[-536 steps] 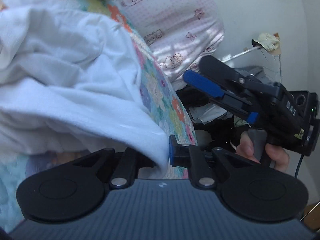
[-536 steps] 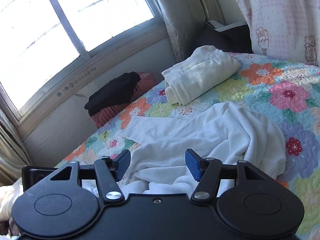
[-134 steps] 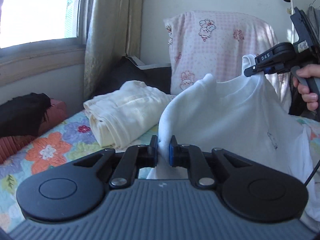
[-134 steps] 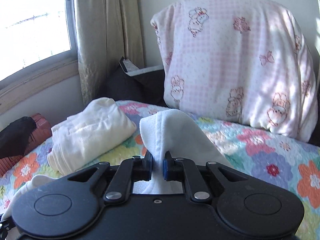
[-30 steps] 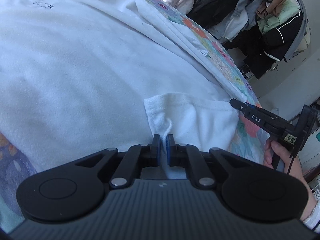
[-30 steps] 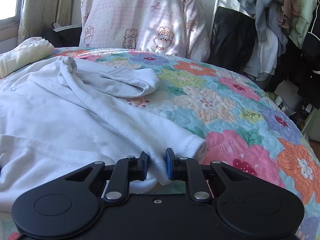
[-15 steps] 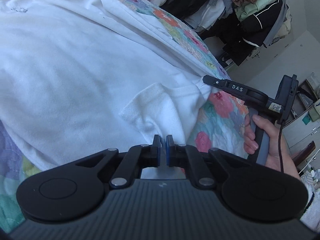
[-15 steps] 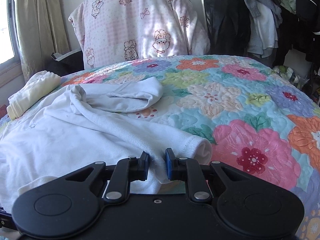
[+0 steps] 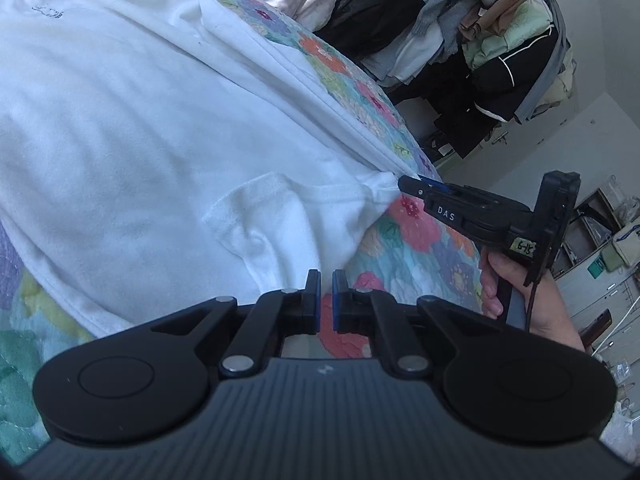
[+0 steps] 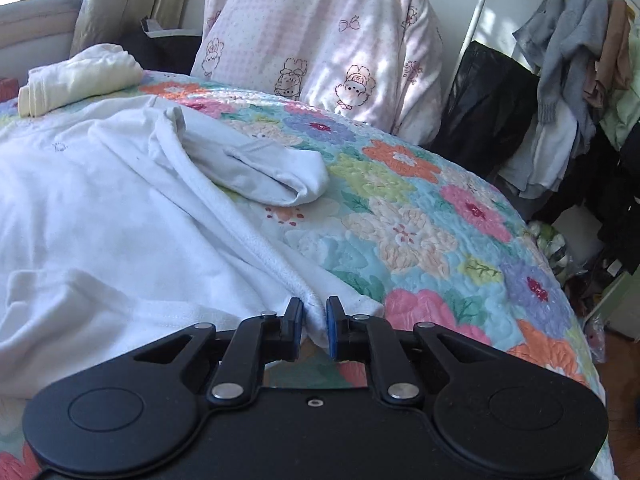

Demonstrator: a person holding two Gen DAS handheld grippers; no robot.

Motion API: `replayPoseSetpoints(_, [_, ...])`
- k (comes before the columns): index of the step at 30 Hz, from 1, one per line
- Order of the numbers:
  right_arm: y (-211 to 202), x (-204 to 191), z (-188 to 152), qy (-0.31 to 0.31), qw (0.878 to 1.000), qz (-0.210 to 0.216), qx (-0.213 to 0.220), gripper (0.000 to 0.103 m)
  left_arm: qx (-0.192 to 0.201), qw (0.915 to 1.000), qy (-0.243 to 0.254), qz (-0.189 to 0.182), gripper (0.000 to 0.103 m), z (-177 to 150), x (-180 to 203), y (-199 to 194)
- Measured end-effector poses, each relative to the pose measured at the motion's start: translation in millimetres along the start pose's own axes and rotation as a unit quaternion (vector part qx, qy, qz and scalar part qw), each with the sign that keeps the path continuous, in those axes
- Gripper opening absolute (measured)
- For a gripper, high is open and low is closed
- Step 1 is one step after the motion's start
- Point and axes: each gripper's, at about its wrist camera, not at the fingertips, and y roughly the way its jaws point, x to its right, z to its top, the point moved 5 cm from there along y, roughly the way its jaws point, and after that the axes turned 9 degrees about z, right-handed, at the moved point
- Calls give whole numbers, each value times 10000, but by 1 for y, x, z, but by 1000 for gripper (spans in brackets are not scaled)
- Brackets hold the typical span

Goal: Fold clothes

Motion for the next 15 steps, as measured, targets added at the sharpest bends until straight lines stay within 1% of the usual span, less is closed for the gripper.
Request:
replayPoseSetpoints(3, [-8, 10, 0, 140, 9998, -151, 58, 11, -55, 9999, 107, -69, 5, -6, 16, 1])
replayPoseSetpoints(6, [-19, 26, 1, 398, 9985, -251, 266, 11, -203, 9997, 67, 146, 5, -15, 21, 1])
replayPoseSetpoints(8, [-22, 38, -4, 701, 9964, -208, 425, 11, -249, 9993, 49, 281, 6, -22, 21, -2])
replayPoseSetpoints(9, [-19, 43, -8, 843, 9953, -227, 418, 11, -254, 9990, 62, 359, 6, -24, 19, -4])
replayPoseSetpoints(10, [-15, 50, -13, 972, 9941, -324, 361, 8, -254, 9985, 112, 480, 6, -26, 18, -5])
replayPoseSetpoints(11, [-11, 57, -17, 1088, 9926, -445, 291, 2, -254, 9977, 163, 601, 6, -28, 17, -6])
replayPoseSetpoints(12, [-7, 65, -21, 1205, 9909, -566, 220, 2, -249, 9970, 199, 707, 6, -28, 15, -7])
replayPoseSetpoints(13, [-6, 71, -24, 1341, 9891, -582, 183, 2, -236, 9964, 204, 782, 8, -27, 13, -7])
replayPoseSetpoints(15, [-8, 82, -29, 1764, 9835, -343, 199, 3, -129, 9957, 171, 902, 9, -19, 9, -6])
